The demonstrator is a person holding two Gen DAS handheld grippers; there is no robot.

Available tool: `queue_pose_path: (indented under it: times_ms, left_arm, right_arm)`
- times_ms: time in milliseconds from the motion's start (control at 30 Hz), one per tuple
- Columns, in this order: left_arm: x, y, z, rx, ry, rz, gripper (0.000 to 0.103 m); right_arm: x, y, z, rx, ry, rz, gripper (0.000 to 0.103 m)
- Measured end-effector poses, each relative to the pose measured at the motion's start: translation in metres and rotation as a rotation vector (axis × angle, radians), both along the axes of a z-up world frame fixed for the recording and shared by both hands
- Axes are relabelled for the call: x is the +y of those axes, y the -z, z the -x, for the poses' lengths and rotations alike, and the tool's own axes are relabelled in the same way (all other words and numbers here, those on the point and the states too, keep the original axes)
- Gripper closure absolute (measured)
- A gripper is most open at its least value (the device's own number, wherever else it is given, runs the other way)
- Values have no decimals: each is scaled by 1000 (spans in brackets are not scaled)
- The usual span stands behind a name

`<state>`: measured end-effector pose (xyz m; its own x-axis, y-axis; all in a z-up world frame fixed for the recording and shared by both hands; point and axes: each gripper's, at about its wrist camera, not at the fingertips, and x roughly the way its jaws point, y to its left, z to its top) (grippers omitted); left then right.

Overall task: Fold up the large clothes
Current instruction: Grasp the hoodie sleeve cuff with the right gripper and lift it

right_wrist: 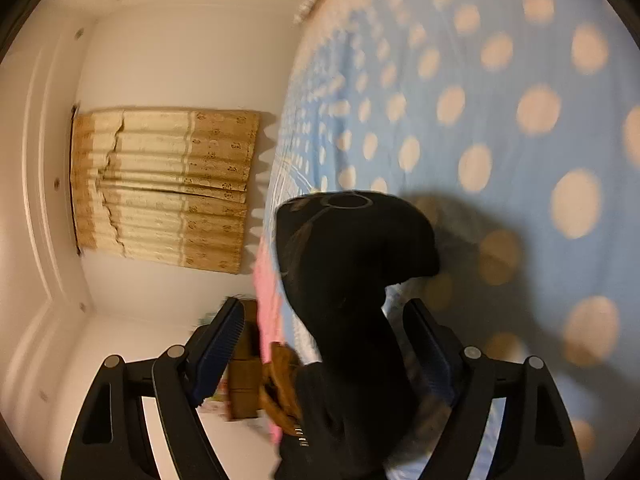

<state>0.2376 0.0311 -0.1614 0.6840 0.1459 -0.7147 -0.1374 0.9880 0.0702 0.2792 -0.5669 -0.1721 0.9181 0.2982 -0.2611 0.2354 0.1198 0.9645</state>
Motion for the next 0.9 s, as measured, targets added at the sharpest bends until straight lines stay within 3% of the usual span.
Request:
queue_pose_path:
  times_ms: [133, 267, 333, 367, 400, 533, 633, 733, 767, 900]
  left_arm:
    - [6, 1, -4, 1, 7, 29, 0]
    - [4, 2, -5, -1, 6, 20, 0]
    - [3, 2, -6, -3, 5, 16, 0]
    - [3, 3, -7, -3, 5, 16, 0]
    - [3, 3, -7, -4, 5, 15, 0]
    - [3, 3, -6, -8, 5, 16, 0]
    - [3, 3, -6, -12, 6, 19, 0]
    - [5, 3, -5, -17, 9, 29, 0]
    - [5, 3, -5, -19, 11, 34, 0]
    - [9, 1, -3, -28, 26, 67, 0]
  right_arm:
    - [-8, 30, -26, -127, 8, -161, 21]
    - [-19, 51, -44, -145, 31, -201, 21]
    - [-31, 49, -41, -200, 80, -209, 38]
    - [-37, 40, -37, -208, 101, -156, 64]
    - [-41, 27, -32, -209, 124, -82, 80]
    - [-39, -37, -18, -248, 93, 144, 87]
    - [-17, -96, -9, -207, 61, 379, 89]
    - [43, -160, -1, -192, -5, 688, 90]
    - [62, -173, -3, -198, -26, 745, 90]
    - [199, -221, -8, -212, -182, 1084, 91]
